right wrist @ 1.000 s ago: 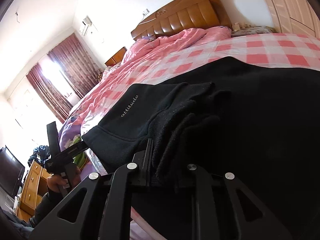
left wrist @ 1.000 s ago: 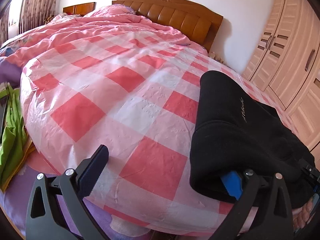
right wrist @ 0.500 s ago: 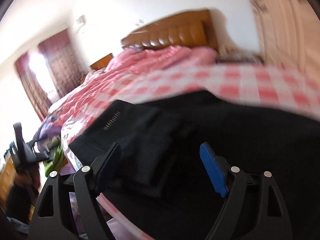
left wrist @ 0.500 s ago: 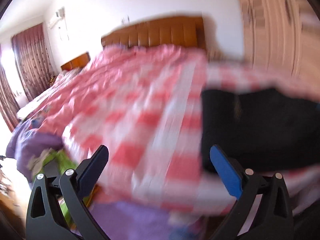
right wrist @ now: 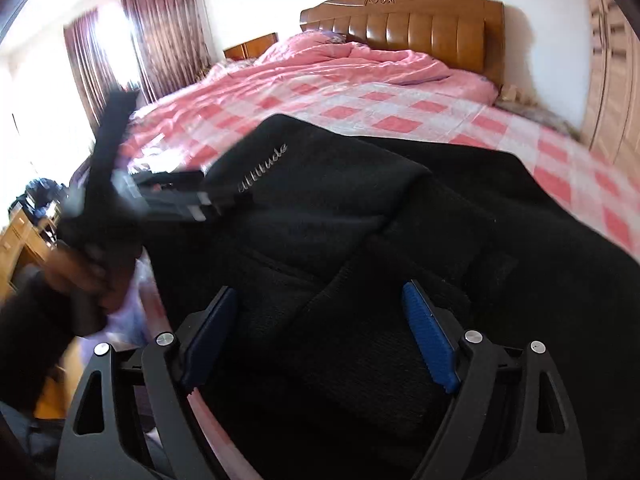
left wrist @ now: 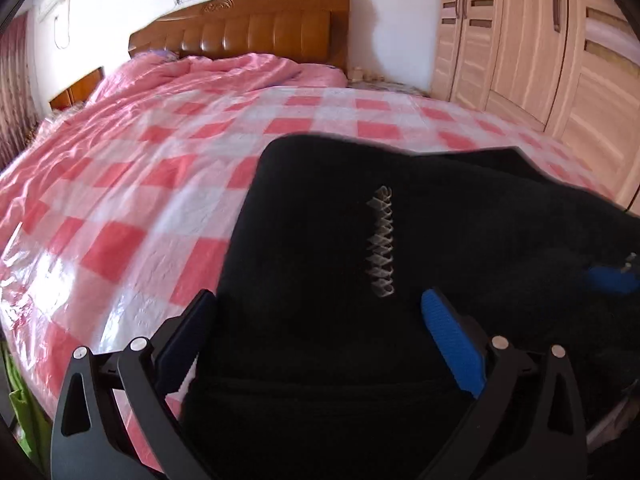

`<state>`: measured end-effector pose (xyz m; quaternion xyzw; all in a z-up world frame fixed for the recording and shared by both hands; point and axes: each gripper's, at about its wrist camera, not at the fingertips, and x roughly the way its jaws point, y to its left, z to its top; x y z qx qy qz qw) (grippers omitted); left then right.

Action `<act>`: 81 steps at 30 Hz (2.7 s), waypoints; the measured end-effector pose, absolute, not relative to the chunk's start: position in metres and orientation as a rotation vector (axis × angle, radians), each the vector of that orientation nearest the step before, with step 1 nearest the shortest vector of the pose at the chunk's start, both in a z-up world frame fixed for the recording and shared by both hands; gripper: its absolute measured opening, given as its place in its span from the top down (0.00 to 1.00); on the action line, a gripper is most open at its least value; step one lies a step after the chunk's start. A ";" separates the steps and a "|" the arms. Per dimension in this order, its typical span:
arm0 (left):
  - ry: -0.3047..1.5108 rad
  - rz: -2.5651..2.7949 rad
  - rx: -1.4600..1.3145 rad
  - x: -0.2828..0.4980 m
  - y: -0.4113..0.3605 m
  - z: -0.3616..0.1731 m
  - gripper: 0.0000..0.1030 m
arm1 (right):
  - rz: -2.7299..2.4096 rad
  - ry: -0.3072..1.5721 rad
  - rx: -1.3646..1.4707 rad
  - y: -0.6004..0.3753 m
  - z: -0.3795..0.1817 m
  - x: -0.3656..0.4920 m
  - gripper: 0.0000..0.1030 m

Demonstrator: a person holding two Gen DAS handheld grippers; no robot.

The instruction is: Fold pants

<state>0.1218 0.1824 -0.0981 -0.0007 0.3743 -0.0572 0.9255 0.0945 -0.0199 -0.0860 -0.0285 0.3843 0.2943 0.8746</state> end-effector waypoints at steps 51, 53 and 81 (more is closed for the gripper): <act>0.706 -0.457 0.127 0.108 0.022 -0.055 0.02 | -0.018 0.721 0.851 -0.347 -0.111 -0.042 0.26; 0.784 -0.445 0.127 0.115 0.019 -0.077 0.02 | -0.053 0.680 0.892 -0.352 -0.113 -0.039 0.27; 0.738 -0.265 0.316 0.109 0.000 -0.057 0.02 | -0.054 0.447 0.616 -0.302 -0.035 -0.034 0.64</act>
